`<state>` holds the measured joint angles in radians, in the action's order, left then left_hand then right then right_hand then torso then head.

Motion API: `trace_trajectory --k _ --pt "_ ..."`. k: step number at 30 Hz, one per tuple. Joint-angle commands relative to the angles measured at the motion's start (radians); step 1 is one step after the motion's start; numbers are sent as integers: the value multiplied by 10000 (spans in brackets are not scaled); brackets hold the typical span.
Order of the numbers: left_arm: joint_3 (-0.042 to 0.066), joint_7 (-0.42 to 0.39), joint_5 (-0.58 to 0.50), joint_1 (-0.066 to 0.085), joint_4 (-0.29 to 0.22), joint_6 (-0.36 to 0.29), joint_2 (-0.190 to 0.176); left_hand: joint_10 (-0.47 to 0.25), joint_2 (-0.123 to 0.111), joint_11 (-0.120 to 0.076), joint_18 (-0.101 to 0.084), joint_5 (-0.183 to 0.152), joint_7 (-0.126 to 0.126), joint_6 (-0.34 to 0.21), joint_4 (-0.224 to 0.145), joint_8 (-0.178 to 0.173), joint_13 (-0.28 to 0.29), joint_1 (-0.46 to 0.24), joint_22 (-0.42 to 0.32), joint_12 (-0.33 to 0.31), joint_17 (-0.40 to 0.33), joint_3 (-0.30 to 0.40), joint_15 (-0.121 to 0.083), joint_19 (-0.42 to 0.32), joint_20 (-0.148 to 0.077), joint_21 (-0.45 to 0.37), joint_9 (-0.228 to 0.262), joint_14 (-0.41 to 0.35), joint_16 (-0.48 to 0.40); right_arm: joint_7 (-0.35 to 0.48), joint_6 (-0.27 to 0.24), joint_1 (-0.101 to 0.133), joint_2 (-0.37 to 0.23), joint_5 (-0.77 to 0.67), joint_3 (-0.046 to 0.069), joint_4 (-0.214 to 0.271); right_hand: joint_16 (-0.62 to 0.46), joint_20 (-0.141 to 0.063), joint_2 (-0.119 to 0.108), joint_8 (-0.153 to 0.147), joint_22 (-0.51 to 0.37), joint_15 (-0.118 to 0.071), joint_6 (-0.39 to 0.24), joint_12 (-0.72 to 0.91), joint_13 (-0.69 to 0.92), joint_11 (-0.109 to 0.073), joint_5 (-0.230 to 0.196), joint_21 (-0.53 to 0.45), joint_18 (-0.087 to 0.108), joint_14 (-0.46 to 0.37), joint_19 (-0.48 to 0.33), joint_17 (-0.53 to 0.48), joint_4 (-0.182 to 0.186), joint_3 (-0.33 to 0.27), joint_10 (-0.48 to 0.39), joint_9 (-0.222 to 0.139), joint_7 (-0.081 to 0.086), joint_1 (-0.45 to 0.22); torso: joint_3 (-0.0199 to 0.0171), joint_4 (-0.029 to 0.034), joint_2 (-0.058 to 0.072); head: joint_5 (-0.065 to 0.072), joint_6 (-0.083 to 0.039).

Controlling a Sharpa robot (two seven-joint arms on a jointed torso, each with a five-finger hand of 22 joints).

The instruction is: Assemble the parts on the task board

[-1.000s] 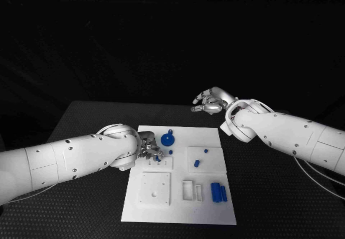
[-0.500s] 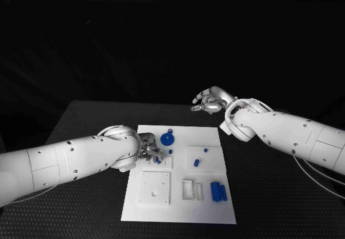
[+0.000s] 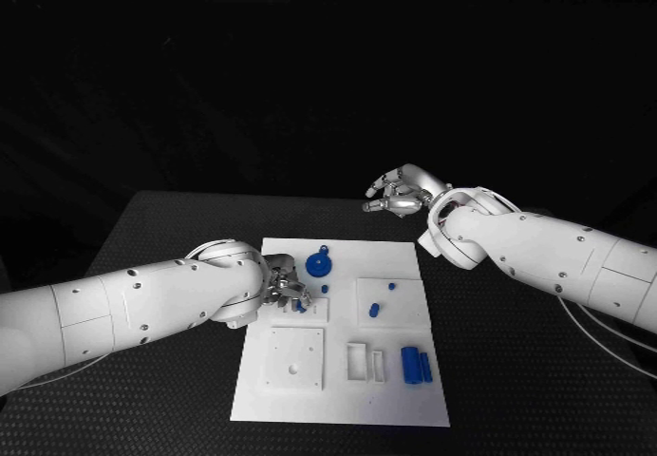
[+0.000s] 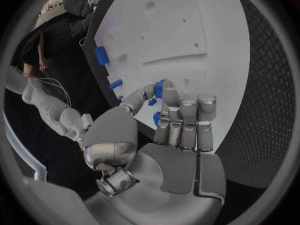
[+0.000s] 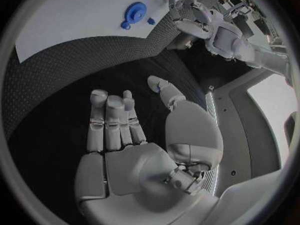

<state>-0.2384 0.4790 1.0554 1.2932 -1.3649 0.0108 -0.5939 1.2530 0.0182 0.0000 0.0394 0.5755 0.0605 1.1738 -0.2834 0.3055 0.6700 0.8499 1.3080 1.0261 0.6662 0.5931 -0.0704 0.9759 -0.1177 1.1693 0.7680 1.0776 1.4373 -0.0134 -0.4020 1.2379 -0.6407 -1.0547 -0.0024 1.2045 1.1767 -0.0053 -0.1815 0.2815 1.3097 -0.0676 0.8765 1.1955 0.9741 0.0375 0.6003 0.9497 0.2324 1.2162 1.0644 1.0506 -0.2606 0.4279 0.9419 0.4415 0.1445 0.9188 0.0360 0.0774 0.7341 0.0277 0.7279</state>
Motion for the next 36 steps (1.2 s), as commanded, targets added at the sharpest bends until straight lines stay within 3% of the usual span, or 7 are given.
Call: trace_trajectory --k 1,36 --pt "-7 17 47 -27 -2 195 16 1165 168 -1214 548 -15 -727 752 -87 129 17 48 83 31 17 192 -1539 193 -1622 43 556 1086 30 26 122 1 4 -81 4 2 51 40 61 40 143 -39 8 38 -11 2 63 -53 294 -61 -12 -17 -5 -72 -34 -16 54 -50 9 0 5 5 11" --pt "-6 60 164 -29 9 355 -3 1143 188 -1212 573 -76 -725 728 -88 137 81 47 61 12 57 222 -1536 154 -1615 108 552 1082 27 23 188 0 8 -73 3 2 62 38 87 45 145 -43 16 61 -32 -2 60 -49 294 -59 -7 -22 -2 -82 -35 -20 51 -57 3 3 1 22 25"
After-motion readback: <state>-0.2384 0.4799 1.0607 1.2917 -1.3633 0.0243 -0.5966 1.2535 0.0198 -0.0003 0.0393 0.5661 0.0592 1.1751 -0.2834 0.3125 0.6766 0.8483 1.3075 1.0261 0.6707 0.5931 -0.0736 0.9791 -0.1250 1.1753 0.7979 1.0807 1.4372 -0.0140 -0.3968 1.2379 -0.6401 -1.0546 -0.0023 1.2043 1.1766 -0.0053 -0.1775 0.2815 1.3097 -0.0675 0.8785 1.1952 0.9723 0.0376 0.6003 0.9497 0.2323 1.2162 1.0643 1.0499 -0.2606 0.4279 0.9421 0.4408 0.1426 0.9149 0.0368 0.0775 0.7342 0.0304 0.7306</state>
